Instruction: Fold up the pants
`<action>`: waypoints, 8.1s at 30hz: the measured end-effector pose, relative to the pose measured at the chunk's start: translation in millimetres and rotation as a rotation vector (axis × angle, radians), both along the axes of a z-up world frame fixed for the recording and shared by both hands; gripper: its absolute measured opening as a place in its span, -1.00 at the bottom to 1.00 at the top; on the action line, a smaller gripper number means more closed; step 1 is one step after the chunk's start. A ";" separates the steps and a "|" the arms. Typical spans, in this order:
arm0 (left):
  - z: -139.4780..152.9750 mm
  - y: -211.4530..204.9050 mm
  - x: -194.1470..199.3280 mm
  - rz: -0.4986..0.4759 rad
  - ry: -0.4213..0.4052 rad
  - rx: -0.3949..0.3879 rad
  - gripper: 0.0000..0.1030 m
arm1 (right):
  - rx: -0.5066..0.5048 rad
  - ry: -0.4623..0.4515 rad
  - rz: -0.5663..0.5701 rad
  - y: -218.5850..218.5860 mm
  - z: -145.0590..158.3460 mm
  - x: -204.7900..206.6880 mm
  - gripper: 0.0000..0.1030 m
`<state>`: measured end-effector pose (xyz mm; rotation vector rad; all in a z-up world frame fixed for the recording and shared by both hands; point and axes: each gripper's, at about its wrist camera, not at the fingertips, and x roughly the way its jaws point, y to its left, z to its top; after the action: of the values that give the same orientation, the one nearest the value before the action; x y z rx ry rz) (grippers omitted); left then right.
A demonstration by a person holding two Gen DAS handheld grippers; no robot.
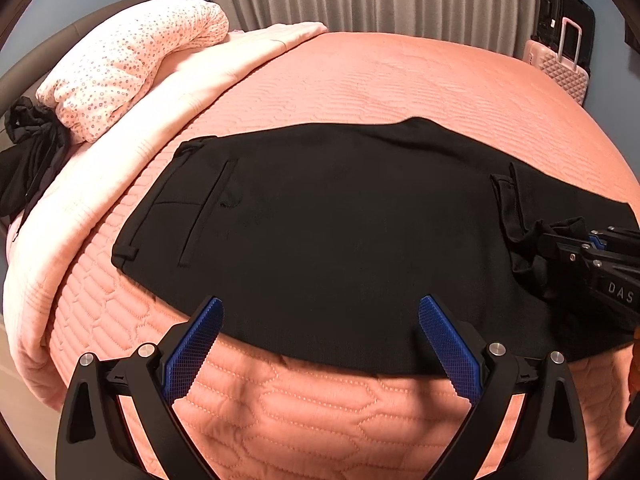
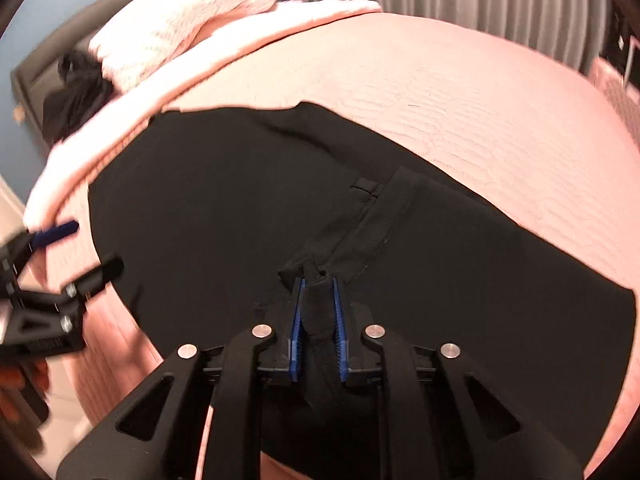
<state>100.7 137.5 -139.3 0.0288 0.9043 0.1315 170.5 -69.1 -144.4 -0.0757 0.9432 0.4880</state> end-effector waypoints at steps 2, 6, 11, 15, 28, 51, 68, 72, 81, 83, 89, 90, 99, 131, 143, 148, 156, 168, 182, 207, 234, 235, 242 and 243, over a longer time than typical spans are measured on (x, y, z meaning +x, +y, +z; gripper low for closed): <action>1.1 2.4 1.1 0.008 -0.012 -0.007 0.90 | -0.027 0.000 -0.011 6.3 -8.7 2.7 -0.76; -7.0 7.2 6.0 0.025 0.019 0.000 0.90 | -0.008 -0.011 -0.034 19.0 -16.2 3.5 -0.69; -7.7 23.1 -0.5 0.040 0.020 -0.004 0.90 | 0.048 -0.051 0.018 10.6 18.0 -29.6 0.59; -14.2 30.1 -1.0 0.046 0.033 0.007 0.90 | 0.022 -0.074 0.013 -0.4 27.3 -29.8 0.42; -18.4 95.4 -2.8 0.208 0.015 -0.191 0.90 | -0.028 0.019 0.050 13.1 12.6 -25.0 -0.24; -67.1 223.5 59.2 0.404 -0.190 -0.879 -0.79 | -0.010 -0.048 0.117 50.8 53.9 -86.6 -0.24; 84.5 -174.6 28.8 -0.652 -0.227 -0.327 -0.81 | -0.069 -0.110 -0.415 -171.8 88.6 -112.9 -0.24; -25.1 -285.3 26.5 -0.703 0.121 -0.333 -0.65 | -0.062 -0.062 -0.538 -233.9 79.1 -129.1 -0.24; 16.1 -253.9 -10.4 -0.627 0.007 -0.355 -0.65 | 0.019 -0.032 -0.552 -282.4 57.8 -141.2 -0.24; 19.6 -243.5 -2.0 -0.613 0.022 -0.390 -0.53 | 0.027 -0.054 -0.537 -278.5 59.8 -133.4 -0.24; 17.0 -285.8 7.5 -0.522 -0.025 -0.354 -0.34 | 0.066 -0.035 -0.521 -268.2 55.7 -121.4 -0.24; 19.9 -287.1 6.1 -0.493 -0.064 -0.352 -0.34 | 0.056 -0.040 -0.520 -266.3 57.4 -121.2 -0.24; -4.3 -307.0 -44.3 -0.637 0.041 -0.159 -0.34 | 0.231 0.089 -0.515 -290.8 47.4 -91.4 0.53; 80.1 -155.6 30.0 -0.420 -0.160 -0.168 0.69 | -0.058 -0.103 -0.424 -253.3 53.6 -11.5 0.27; -12.9 -185.8 152.8 -0.331 0.023 -0.059 0.77 | -0.151 0.015 -0.233 -171.7 9.7 26.2 0.03; -25.3 -157.0 169.7 -0.253 0.073 -0.156 0.90 | -0.027 -0.064 -0.311 -177.1 37.6 31.6 0.03; 10.6 -126.5 133.4 -0.201 -0.044 -0.185 0.83 | -0.056 -0.087 -0.384 -188.1 49.3 -9.4 0.02; -26.5 -116.8 5.9 -0.245 0.028 -0.059 0.90 | -0.091 -0.016 -0.331 -179.9 24.3 -88.0 -0.05; -33.9 -159.9 173.8 -0.253 0.087 0.146 0.90 | -0.171 0.010 -0.313 -190.5 1.7 45.4 -0.02; -42.1 -111.8 22.4 -0.196 0.025 0.102 0.90 | -0.054 0.051 -0.437 -202.3 -3.1 -102.5 0.29; 31.9 -166.6 -91.1 -0.338 -0.004 0.062 0.88 | -0.165 -0.059 -0.480 -180.2 87.4 -145.7 0.74; 27.3 -165.6 -86.1 -0.328 0.012 0.064 0.88 | -0.168 -0.047 -0.484 -183.3 79.1 -139.4 0.74; -2.2 -103.1 10.2 -0.291 0.061 -0.094 0.88 | 0.035 0.109 -0.458 -233.6 29.2 -71.8 0.75; -11.5 -93.0 27.9 -0.303 0.098 -0.148 0.88 | 0.058 0.124 -0.452 -239.0 25.1 -59.4 0.75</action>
<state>128.6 44.5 -150.8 0.0342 0.9946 -0.2201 111.1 -308.1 -119.3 0.2195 1.0302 0.1015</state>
